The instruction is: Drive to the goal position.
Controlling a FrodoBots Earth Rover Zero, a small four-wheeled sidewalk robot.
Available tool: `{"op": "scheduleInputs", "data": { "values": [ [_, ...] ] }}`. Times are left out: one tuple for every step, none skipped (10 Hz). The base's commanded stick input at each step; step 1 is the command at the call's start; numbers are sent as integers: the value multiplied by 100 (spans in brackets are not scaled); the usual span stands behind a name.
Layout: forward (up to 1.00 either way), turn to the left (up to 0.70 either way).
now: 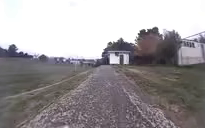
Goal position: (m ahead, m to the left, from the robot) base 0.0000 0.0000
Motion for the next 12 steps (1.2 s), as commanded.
{"op": "scheduleInputs", "data": {
  "values": [
    [60, 0],
    [60, 0],
    [60, 0],
    [60, 0],
    [60, 0],
    [60, 0],
    [60, 0],
    [60, 0],
    [60, 0],
    [60, 0],
    [60, 0],
    [60, 0]
  ]
}}
